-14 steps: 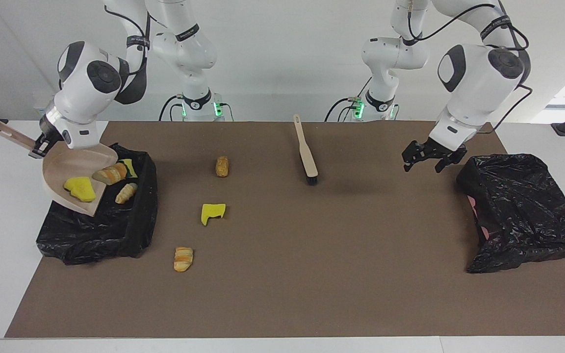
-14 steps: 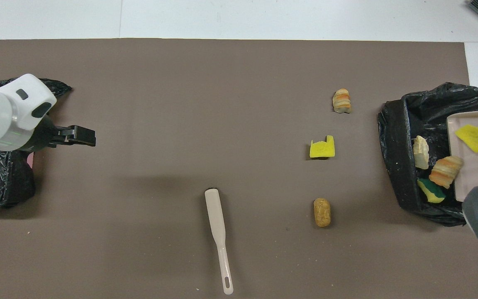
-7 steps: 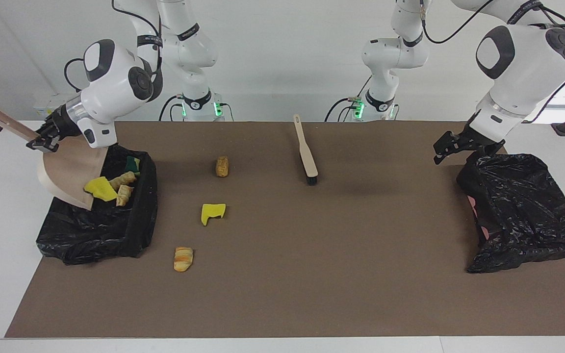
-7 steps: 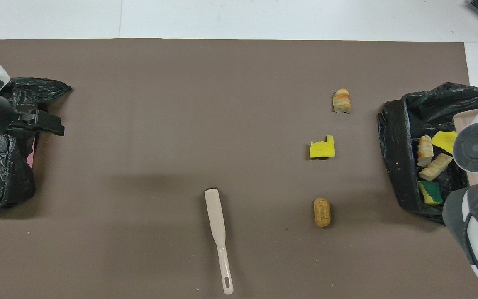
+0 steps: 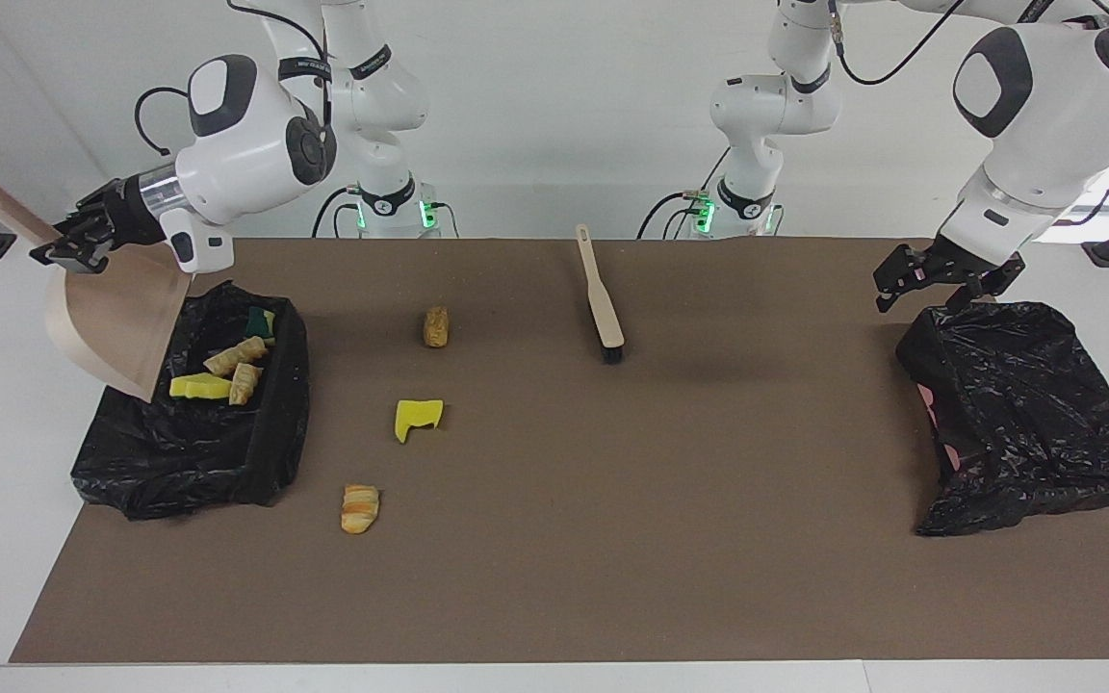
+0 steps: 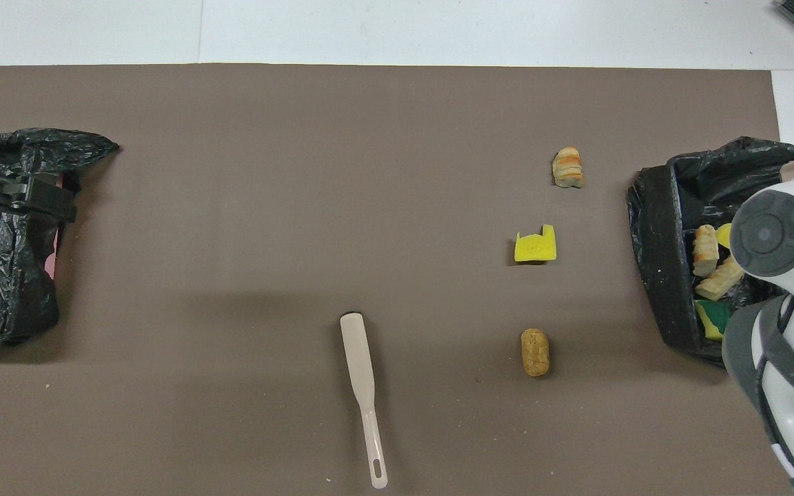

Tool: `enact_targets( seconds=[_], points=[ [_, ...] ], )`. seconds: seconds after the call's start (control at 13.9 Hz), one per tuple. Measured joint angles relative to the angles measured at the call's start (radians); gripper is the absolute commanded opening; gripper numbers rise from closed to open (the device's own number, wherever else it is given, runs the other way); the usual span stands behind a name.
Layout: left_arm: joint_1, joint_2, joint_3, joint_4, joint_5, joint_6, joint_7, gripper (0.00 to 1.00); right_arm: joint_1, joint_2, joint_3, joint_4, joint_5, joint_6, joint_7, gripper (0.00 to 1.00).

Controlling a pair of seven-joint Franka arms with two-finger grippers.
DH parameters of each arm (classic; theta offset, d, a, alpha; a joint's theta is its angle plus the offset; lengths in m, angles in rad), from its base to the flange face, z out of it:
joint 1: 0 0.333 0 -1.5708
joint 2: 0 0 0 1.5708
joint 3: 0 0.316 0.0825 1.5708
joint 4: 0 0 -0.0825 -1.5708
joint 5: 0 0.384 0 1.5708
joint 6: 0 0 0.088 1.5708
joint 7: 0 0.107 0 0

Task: Sweep and dump trash in bin
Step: 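Tip the dustpan into the bag with the right gripper while the left gripper withdraws, then bring the empty dustpan back to the table center with the right gripper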

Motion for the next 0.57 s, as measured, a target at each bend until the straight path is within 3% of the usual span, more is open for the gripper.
enact_targets(
  seconds=[0.29, 0.57],
  points=[
    [0.011, -0.008, 0.0, -0.004, 0.0, -0.042, 0.035, 1.0, 0.034, 0.012, 0.005, 0.063, 0.133, -0.018, 0.015, 0.0],
    [0.016, -0.038, 0.0, -0.019, 0.0, -0.073, 0.044, 1.0, 0.088, 0.112, 0.007, 0.2, 0.331, -0.056, 0.092, 0.0]
  ],
)
